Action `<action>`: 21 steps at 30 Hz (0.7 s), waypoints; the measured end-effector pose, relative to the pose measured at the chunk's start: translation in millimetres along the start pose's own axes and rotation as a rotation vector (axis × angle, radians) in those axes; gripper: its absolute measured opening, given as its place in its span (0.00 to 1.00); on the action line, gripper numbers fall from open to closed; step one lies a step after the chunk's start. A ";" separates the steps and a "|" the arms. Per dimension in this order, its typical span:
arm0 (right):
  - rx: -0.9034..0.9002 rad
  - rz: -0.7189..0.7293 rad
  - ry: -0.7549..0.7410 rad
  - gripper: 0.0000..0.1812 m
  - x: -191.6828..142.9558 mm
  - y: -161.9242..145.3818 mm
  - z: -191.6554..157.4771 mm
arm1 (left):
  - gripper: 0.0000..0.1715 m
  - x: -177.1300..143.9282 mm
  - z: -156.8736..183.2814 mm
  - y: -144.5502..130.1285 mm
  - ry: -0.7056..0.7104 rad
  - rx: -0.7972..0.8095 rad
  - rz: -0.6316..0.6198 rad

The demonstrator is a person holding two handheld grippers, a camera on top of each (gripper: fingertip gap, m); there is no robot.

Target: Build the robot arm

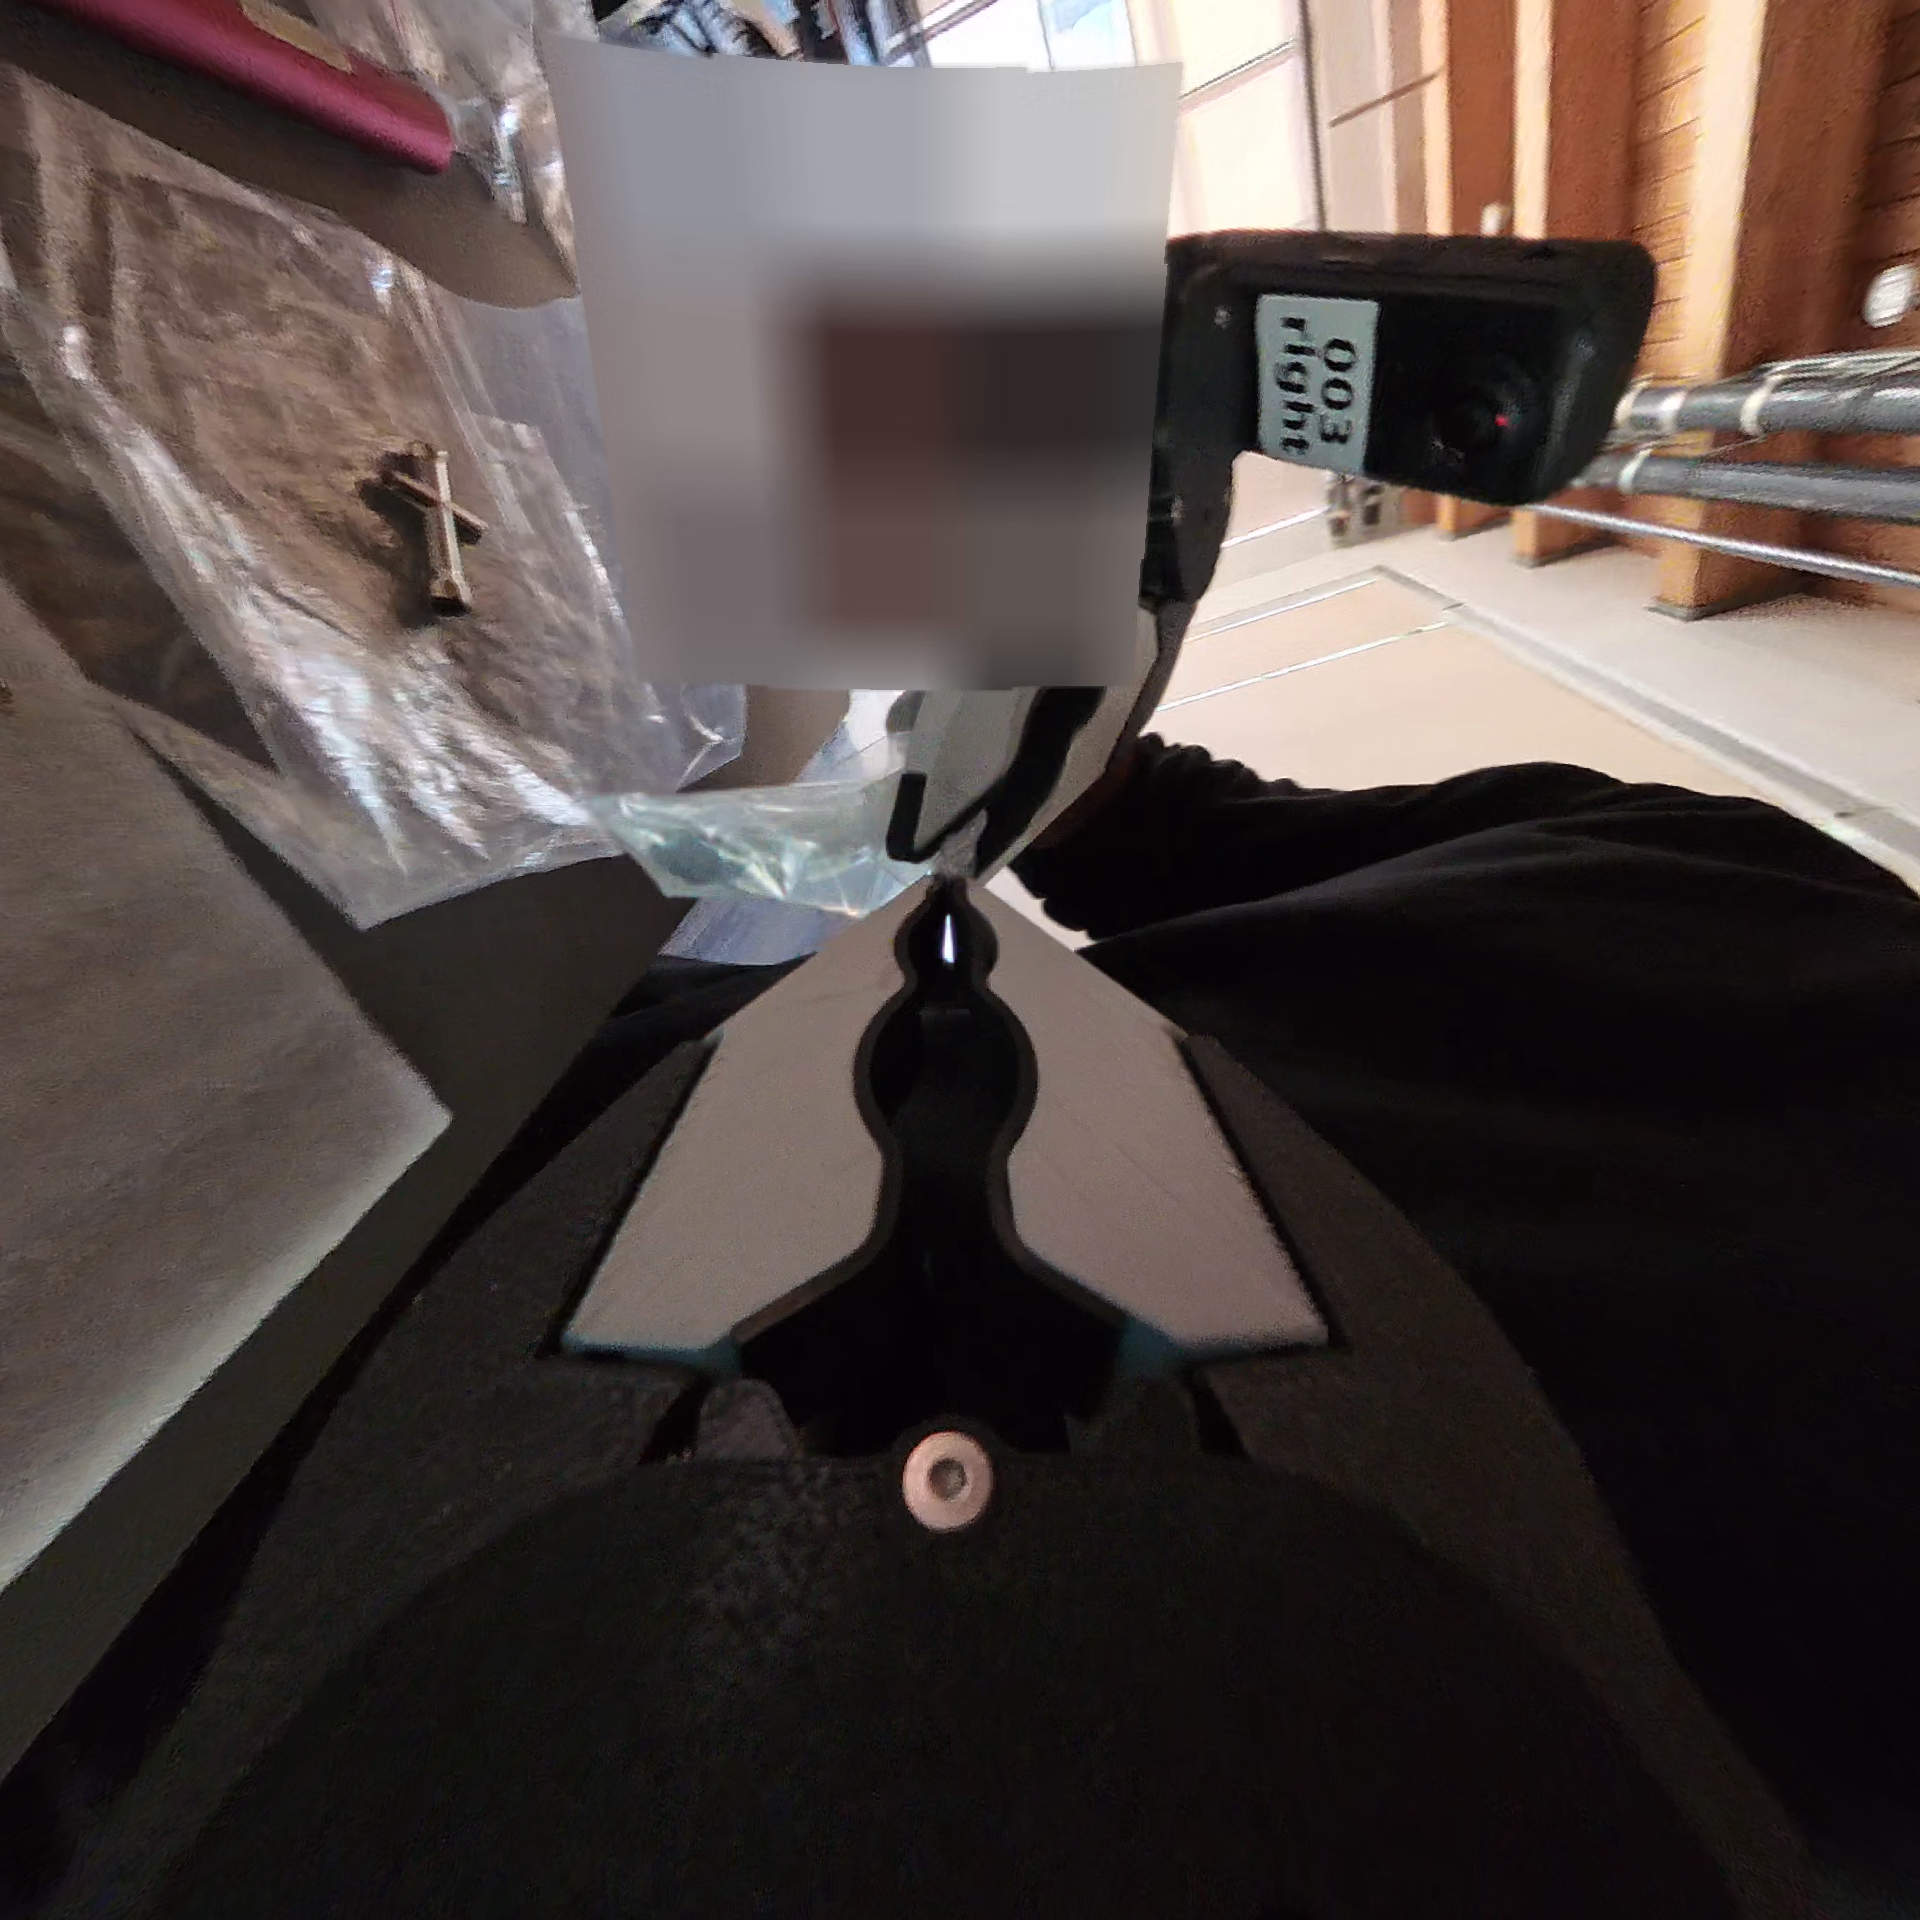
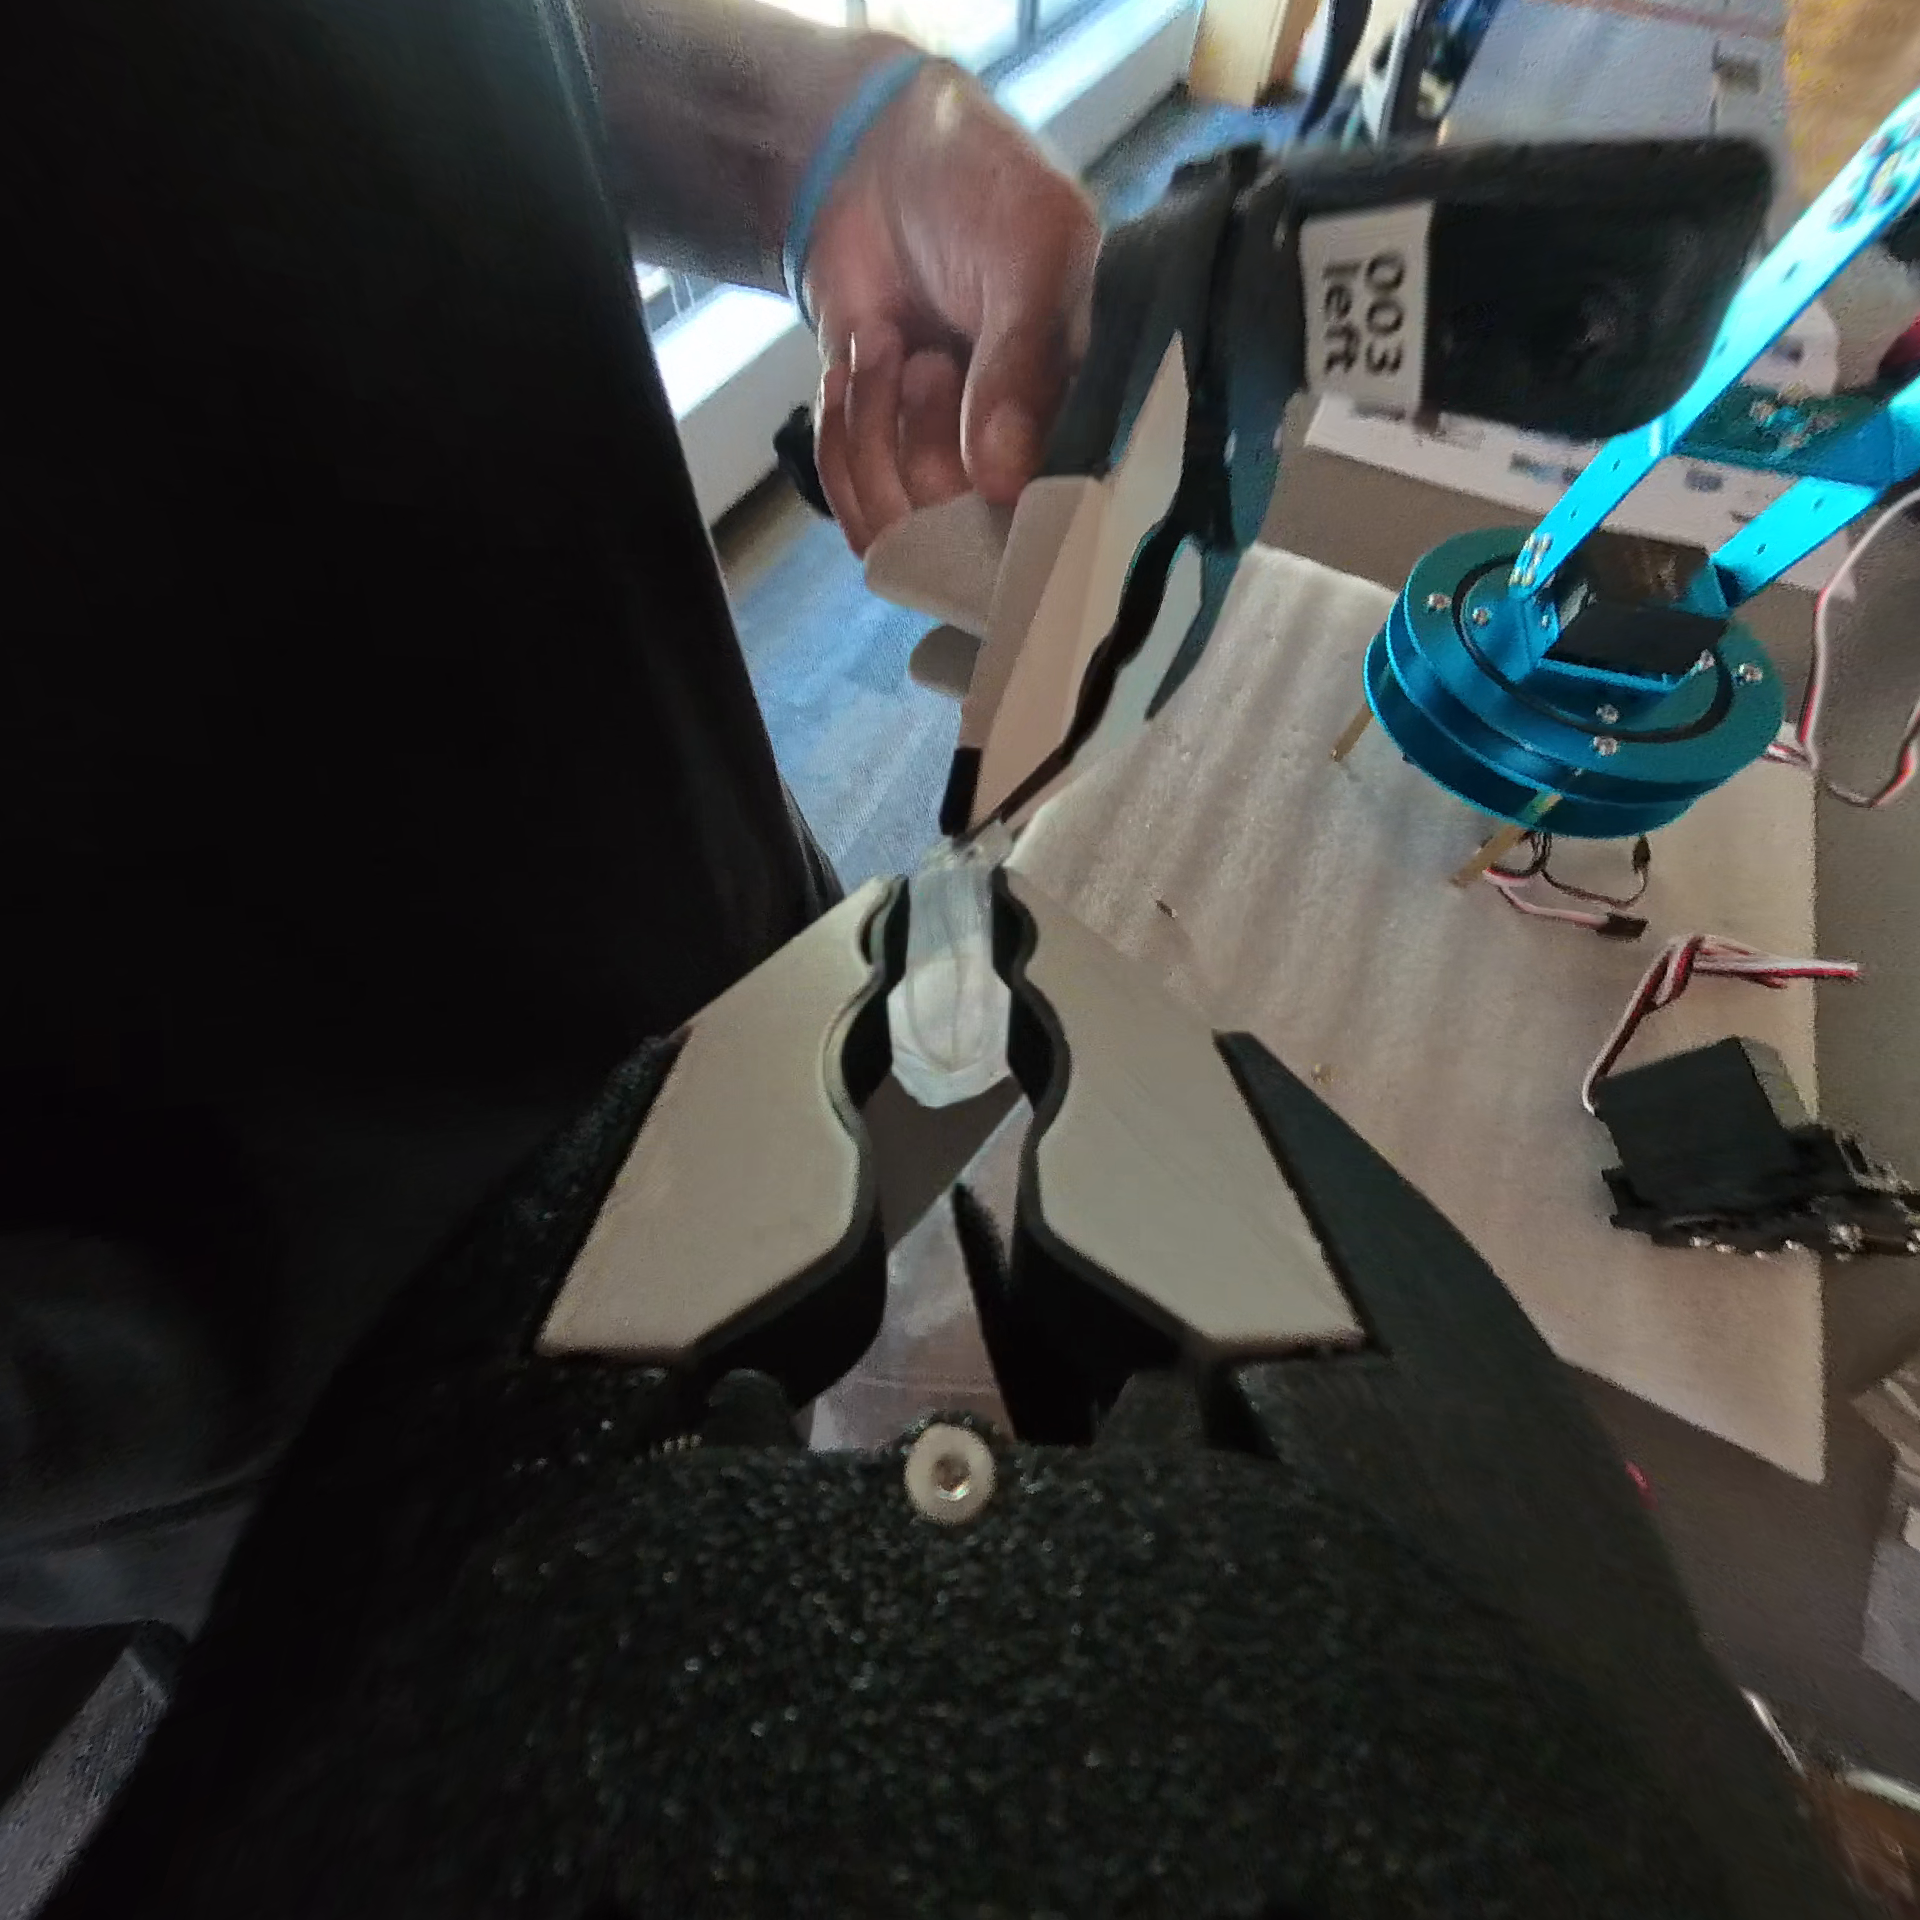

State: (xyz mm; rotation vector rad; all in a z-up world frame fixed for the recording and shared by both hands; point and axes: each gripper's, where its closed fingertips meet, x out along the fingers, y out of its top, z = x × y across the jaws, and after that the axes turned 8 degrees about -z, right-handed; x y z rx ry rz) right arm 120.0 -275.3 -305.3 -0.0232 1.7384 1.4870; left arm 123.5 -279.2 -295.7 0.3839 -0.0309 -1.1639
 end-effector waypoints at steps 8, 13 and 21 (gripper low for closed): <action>0.541 0.484 0.313 0.40 -28.1 25.6 16.4 | 0.00 -30.8 37.2 7.3 -0.109 0.280 0.159; 0.714 0.581 0.705 0.43 -14.5 50.4 6.5 | 0.00 -56.5 83.4 4.8 -0.267 0.505 0.283; 0.671 0.664 0.867 0.04 -30.9 70.8 23.1 | 0.00 -64.2 68.3 4.1 -0.174 0.551 0.330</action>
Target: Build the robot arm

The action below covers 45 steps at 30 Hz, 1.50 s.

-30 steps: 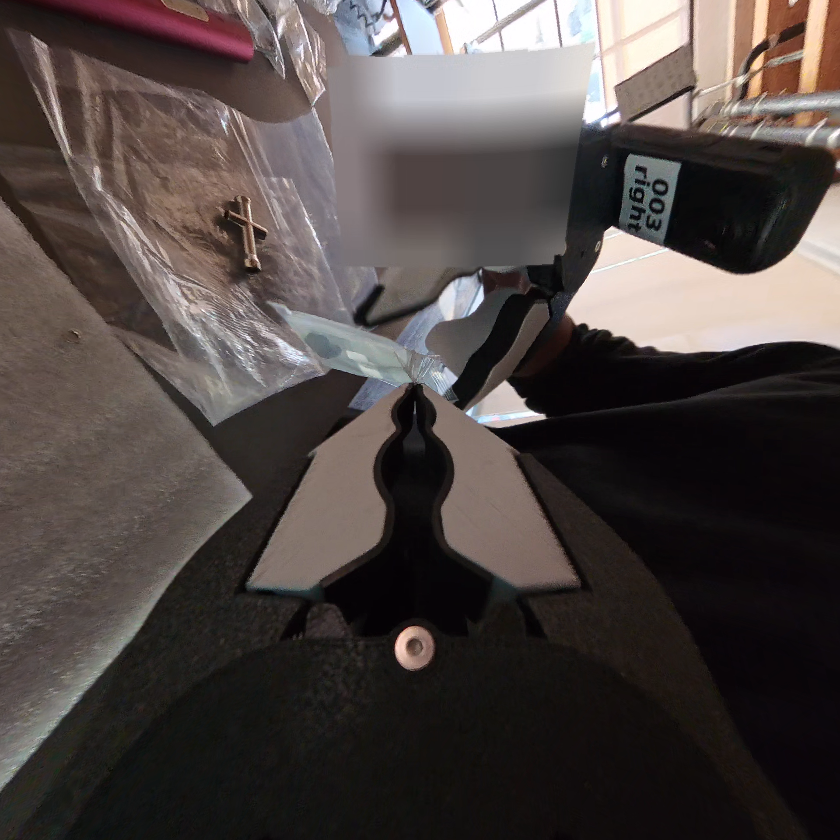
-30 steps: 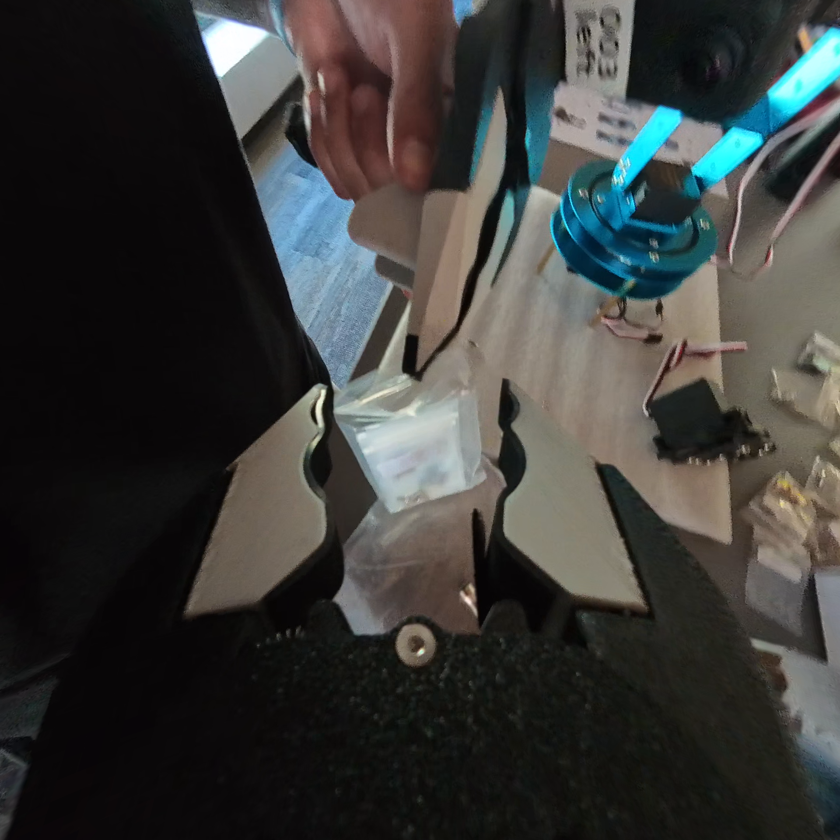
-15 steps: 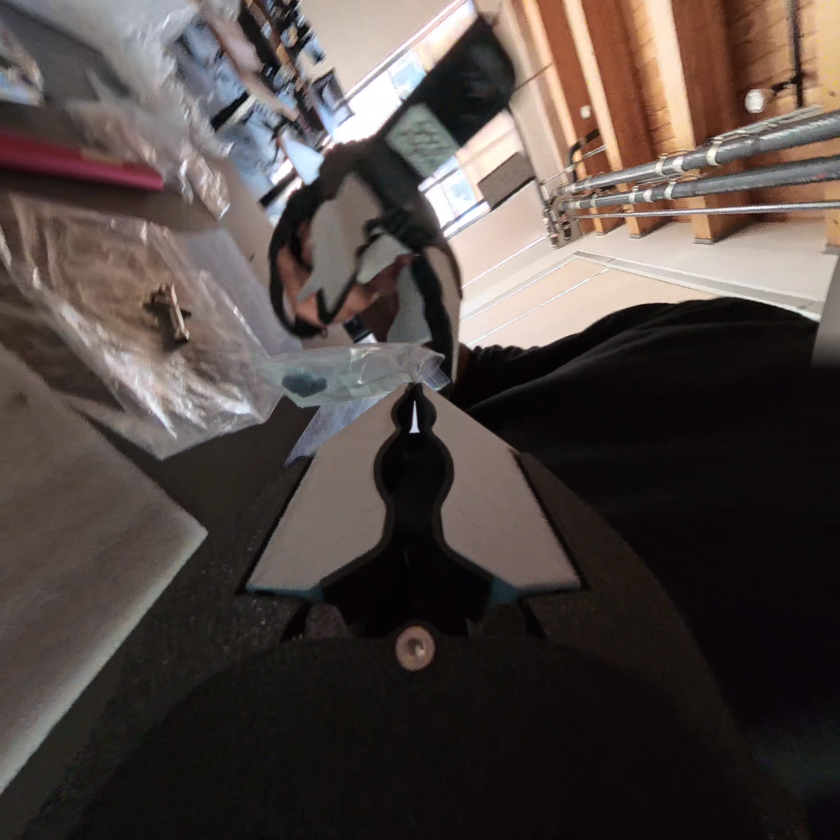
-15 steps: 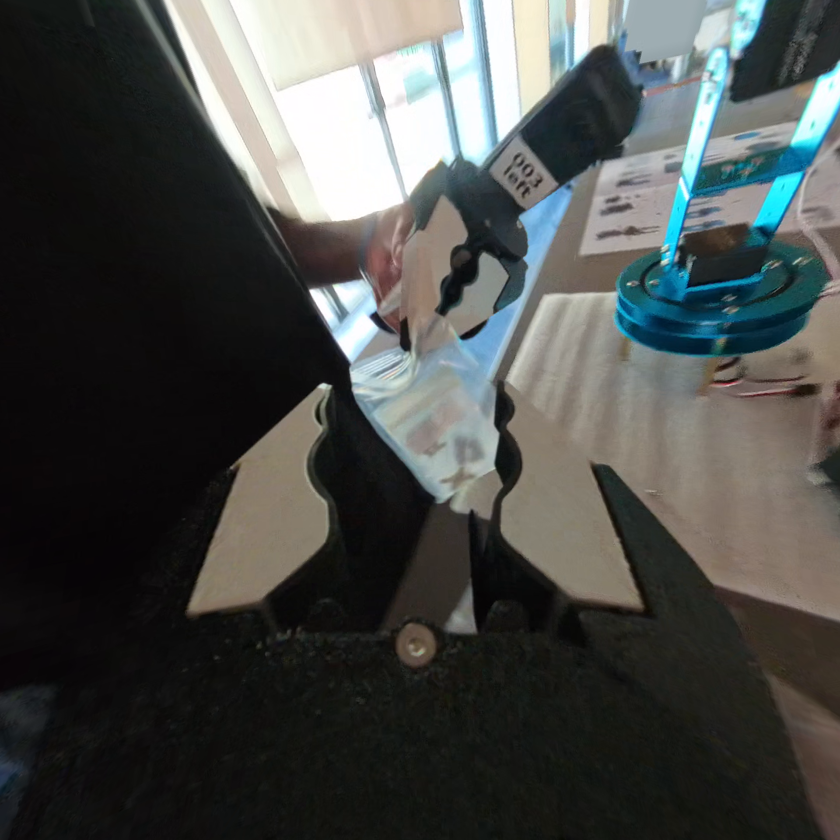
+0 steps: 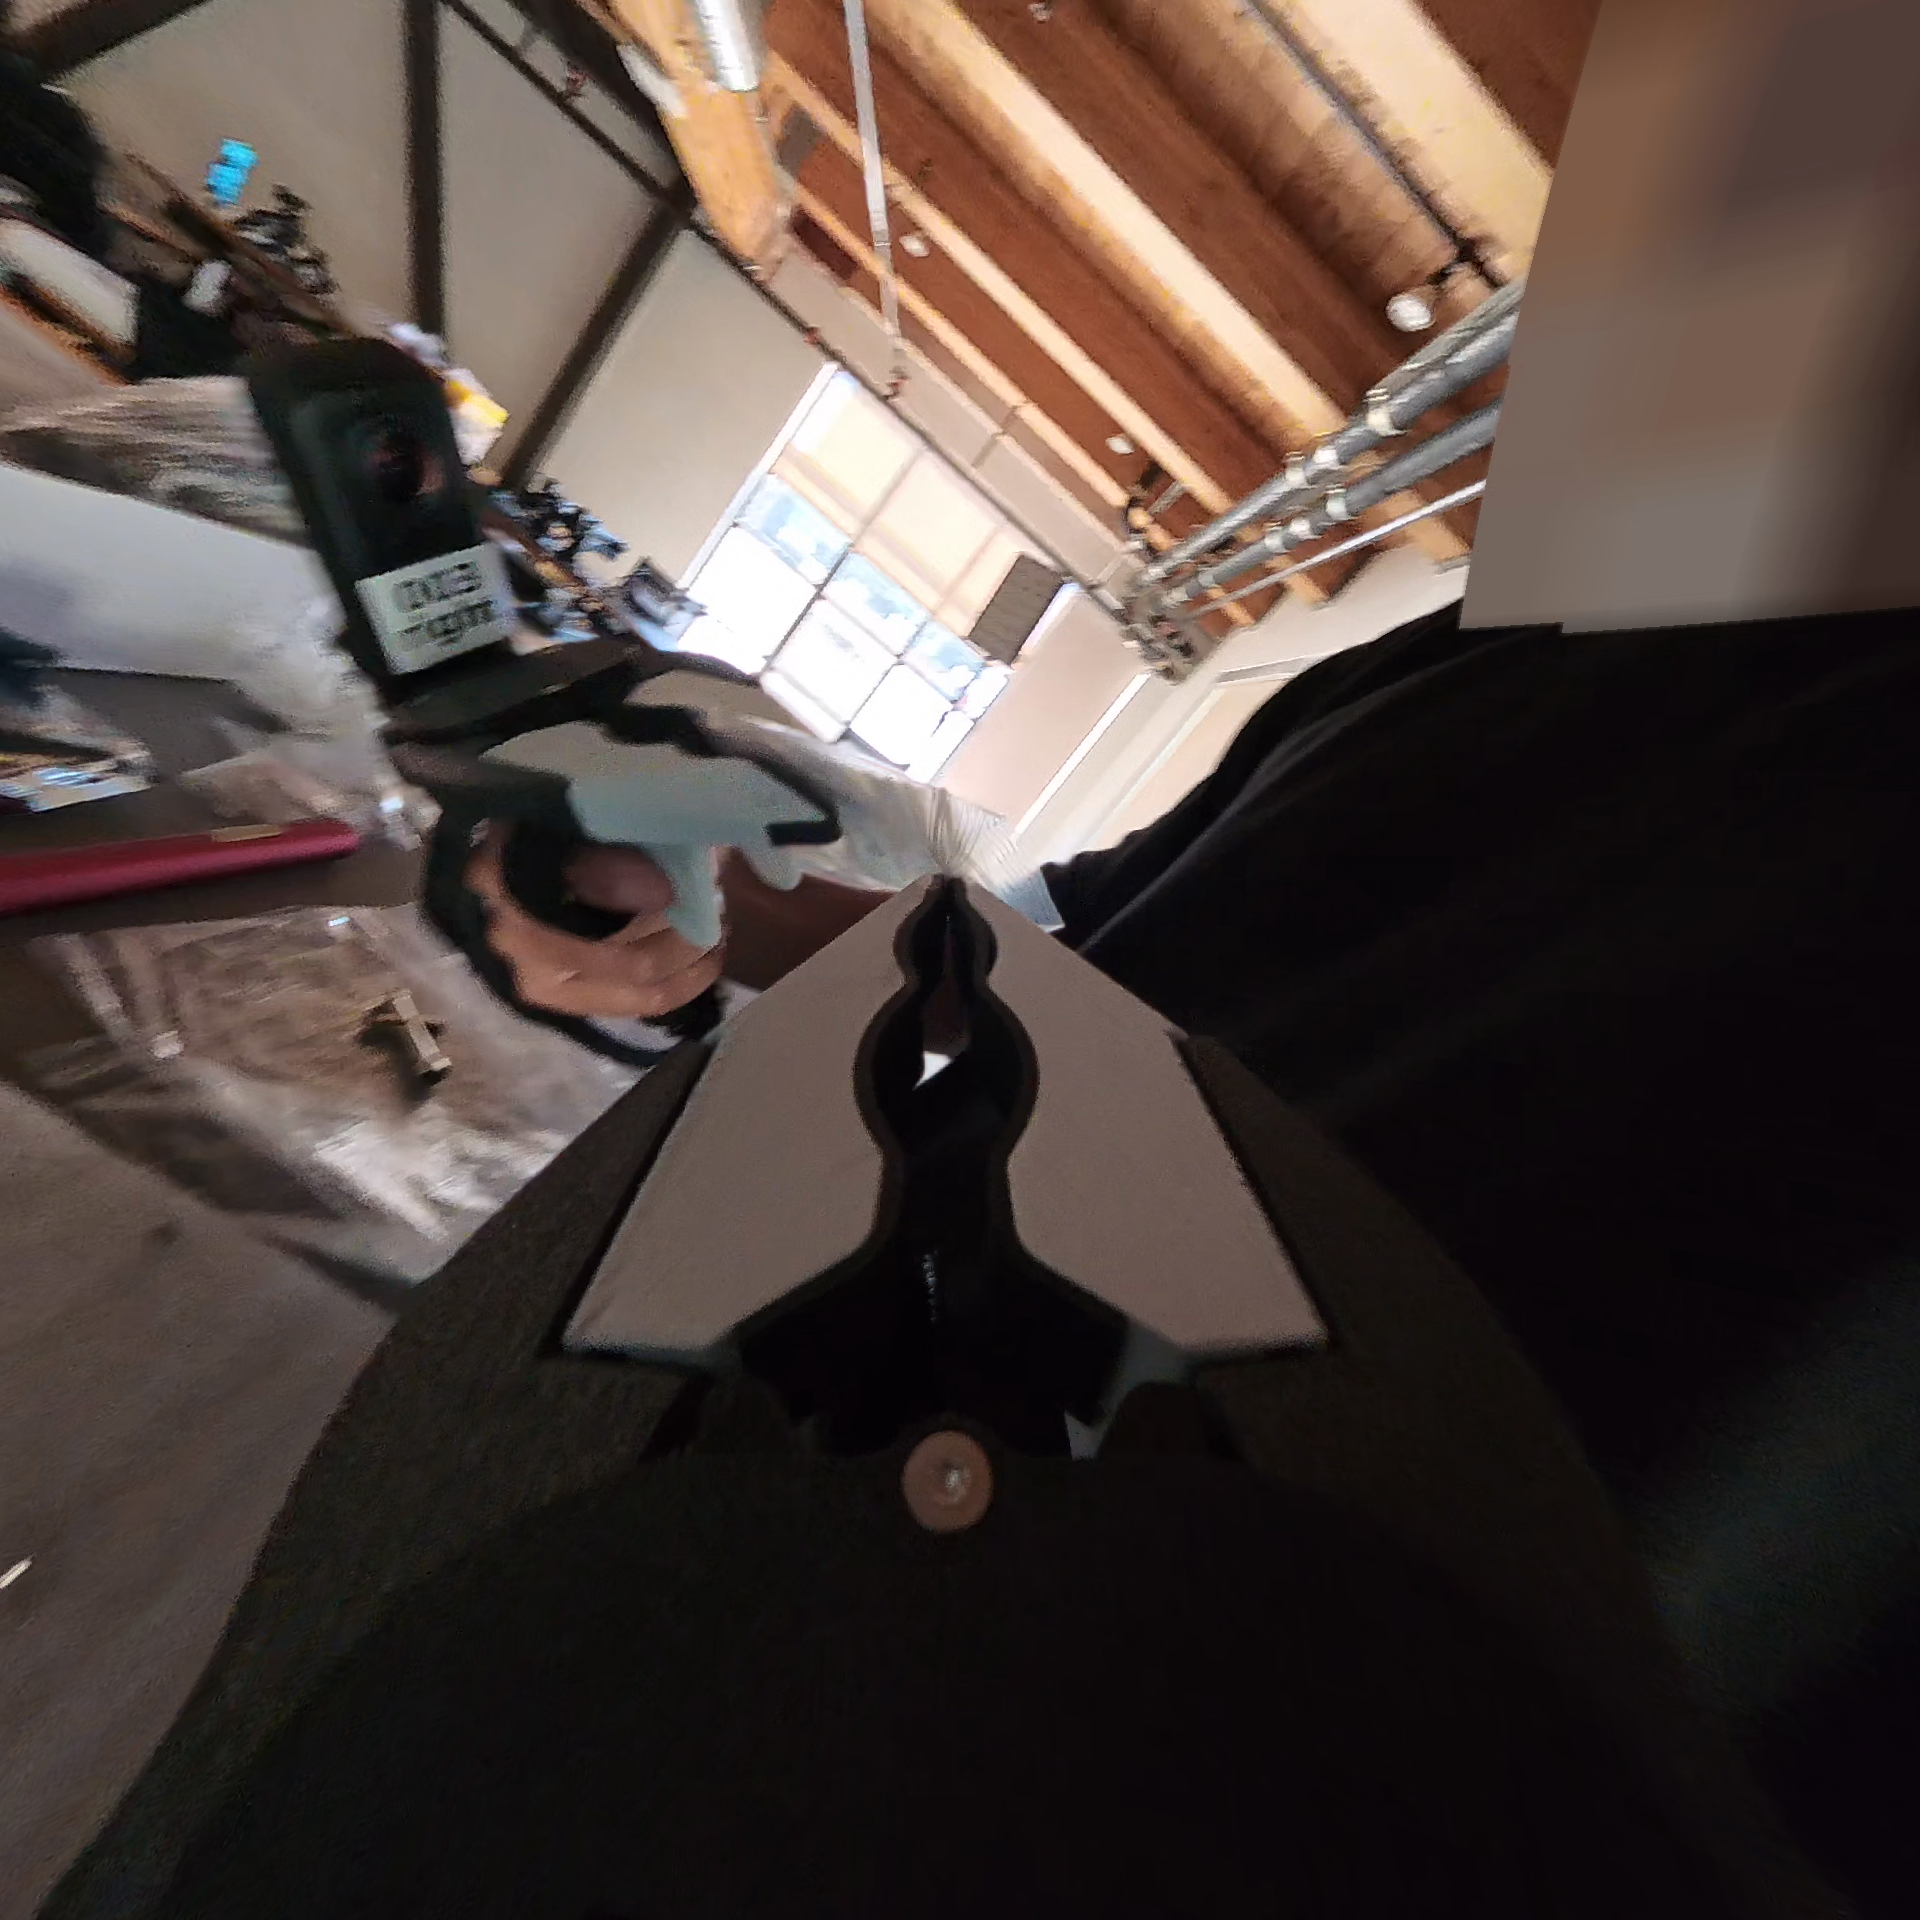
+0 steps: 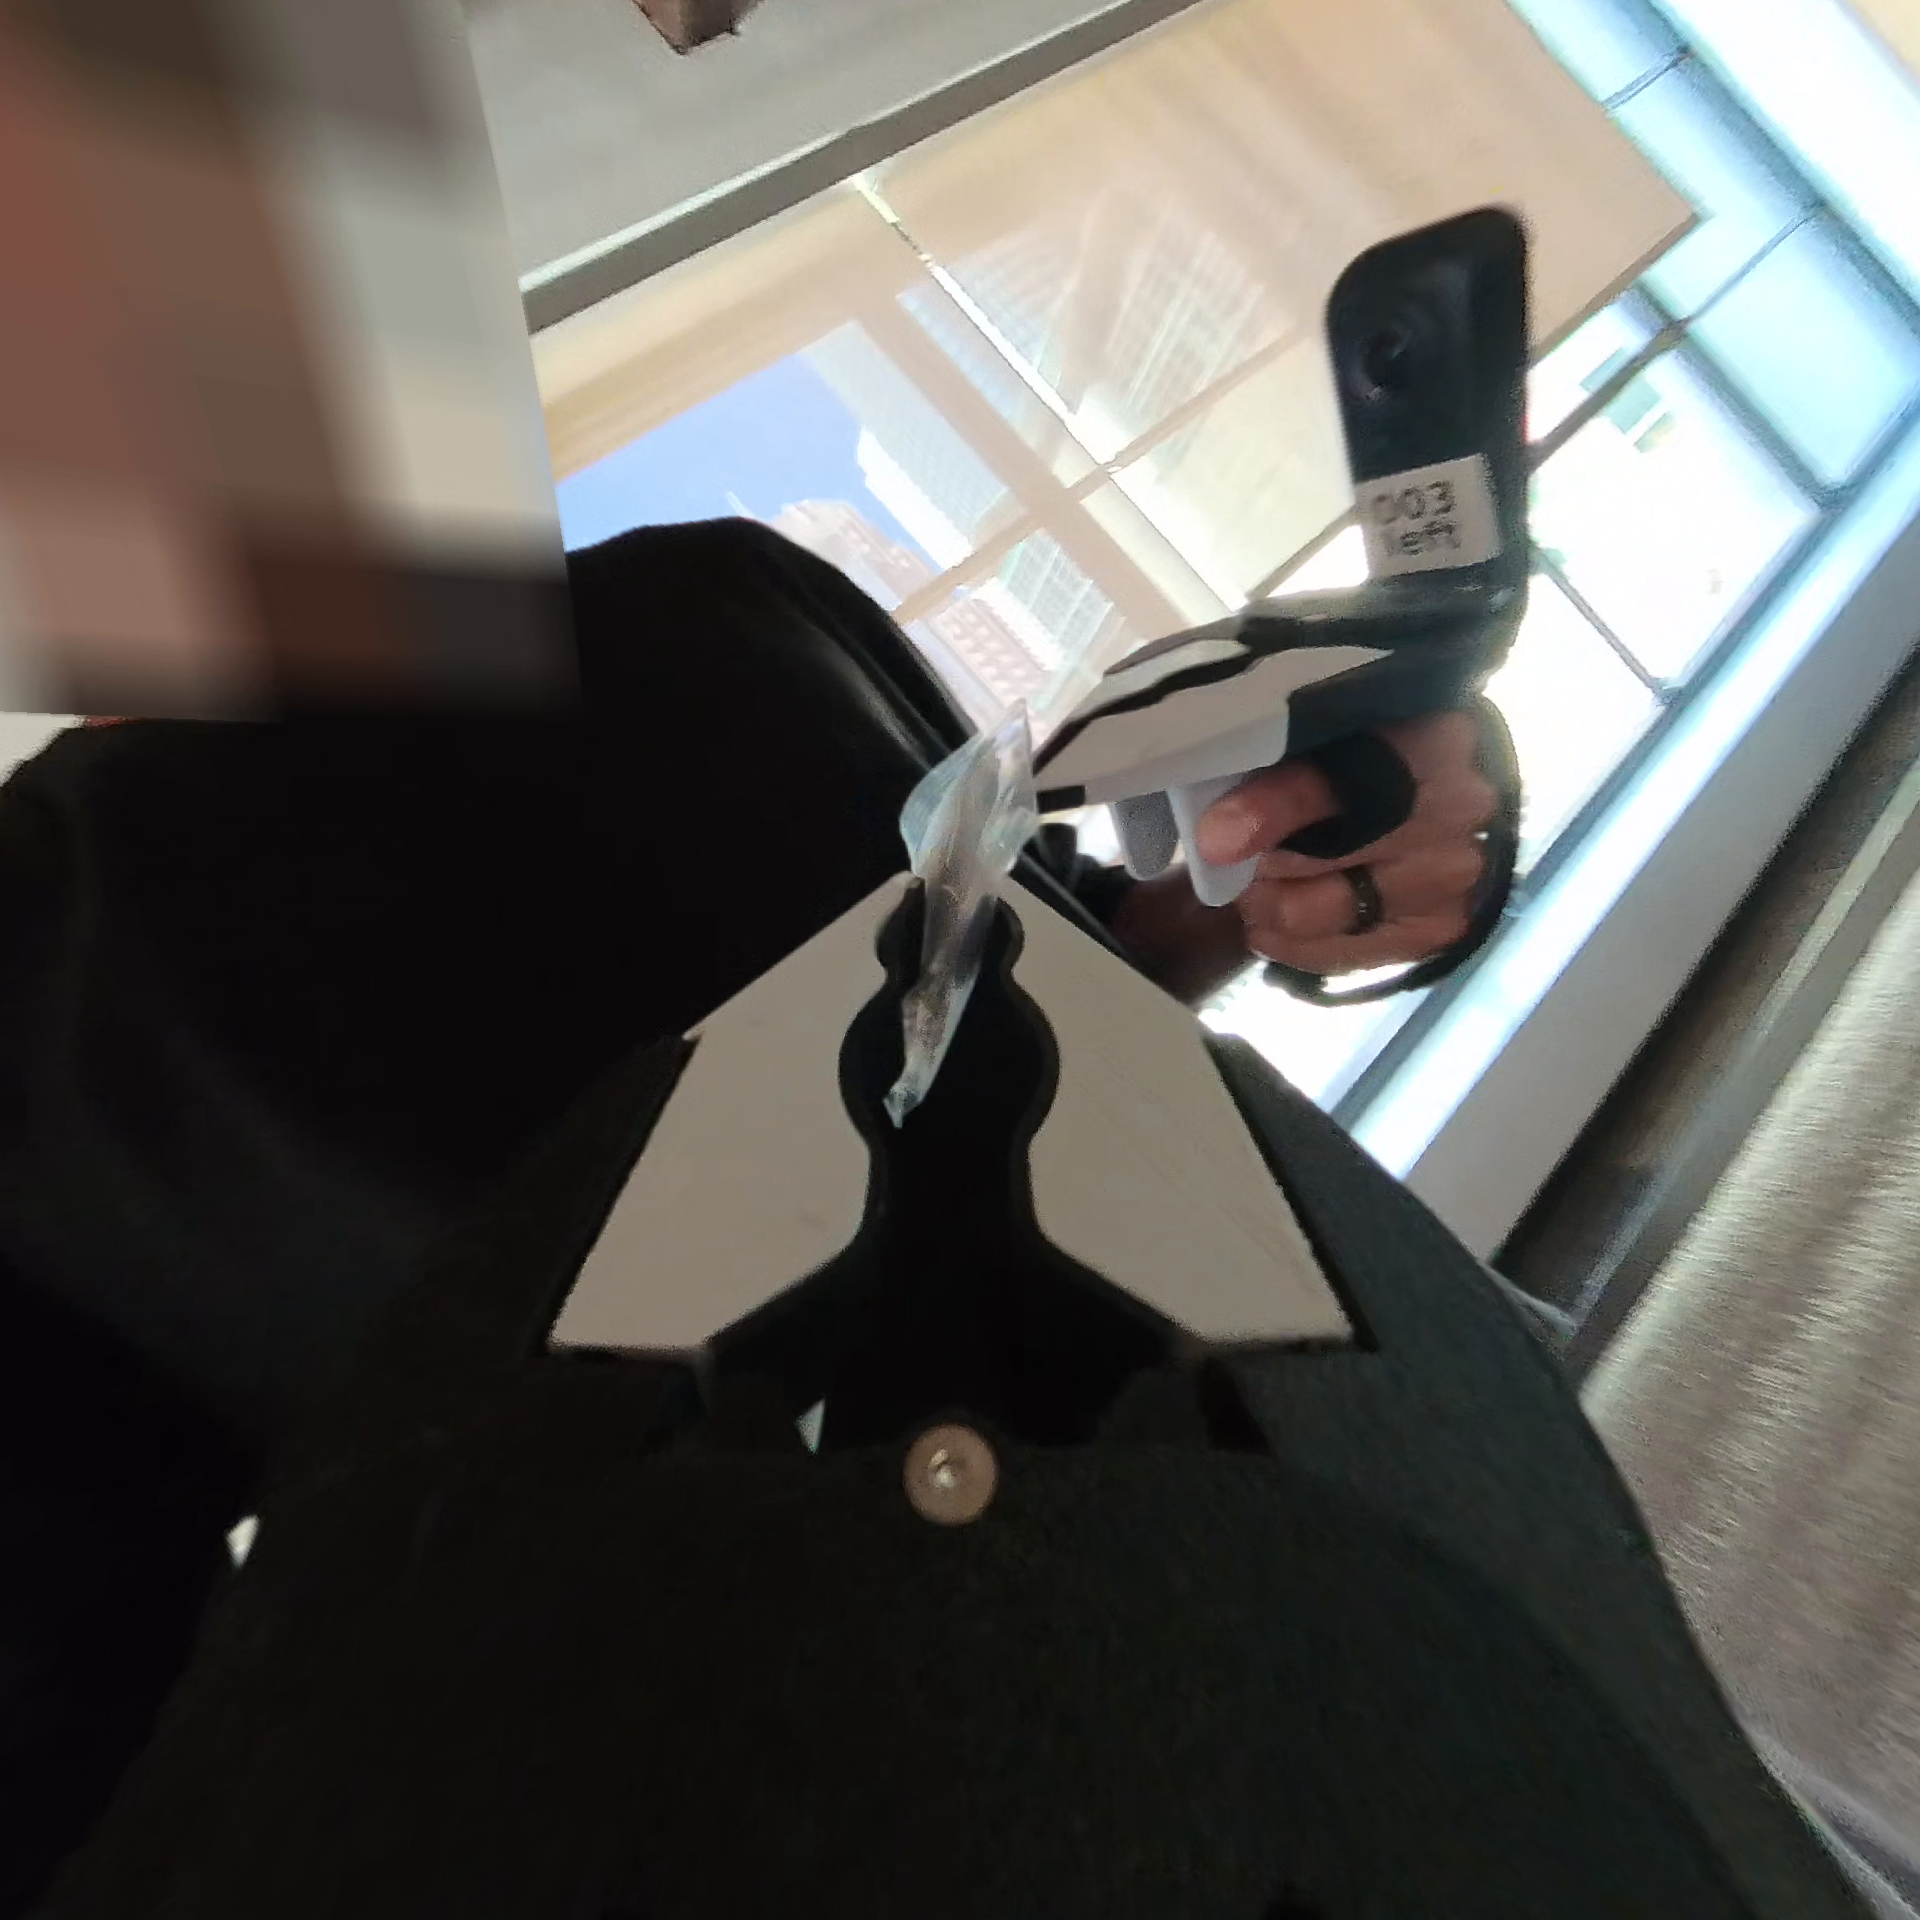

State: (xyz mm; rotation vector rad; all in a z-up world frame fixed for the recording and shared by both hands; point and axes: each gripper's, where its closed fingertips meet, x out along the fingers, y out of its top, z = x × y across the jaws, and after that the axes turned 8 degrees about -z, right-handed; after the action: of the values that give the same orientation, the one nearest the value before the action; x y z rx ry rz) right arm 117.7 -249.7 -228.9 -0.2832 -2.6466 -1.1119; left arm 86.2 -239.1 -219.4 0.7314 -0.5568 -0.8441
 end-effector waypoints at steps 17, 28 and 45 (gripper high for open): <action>-0.127 0.117 -0.395 0.03 -40.1 18.2 33.2 | 0.00 -26.8 -43.4 12.8 0.541 0.031 0.087; -0.152 0.056 -0.399 0.03 -27.7 11.3 32.6 | 0.02 -11.1 -50.4 1.3 0.526 0.038 -0.008; -0.136 0.006 -0.320 0.03 -18.7 0.3 25.3 | 0.05 7.9 -41.6 -3.0 0.366 0.035 -0.029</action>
State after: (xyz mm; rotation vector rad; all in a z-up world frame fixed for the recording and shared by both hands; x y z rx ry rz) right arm 131.4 -232.8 -251.5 -0.5366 -2.8409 -1.3465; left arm 118.1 -232.4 -246.7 0.9034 -0.2345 -0.7068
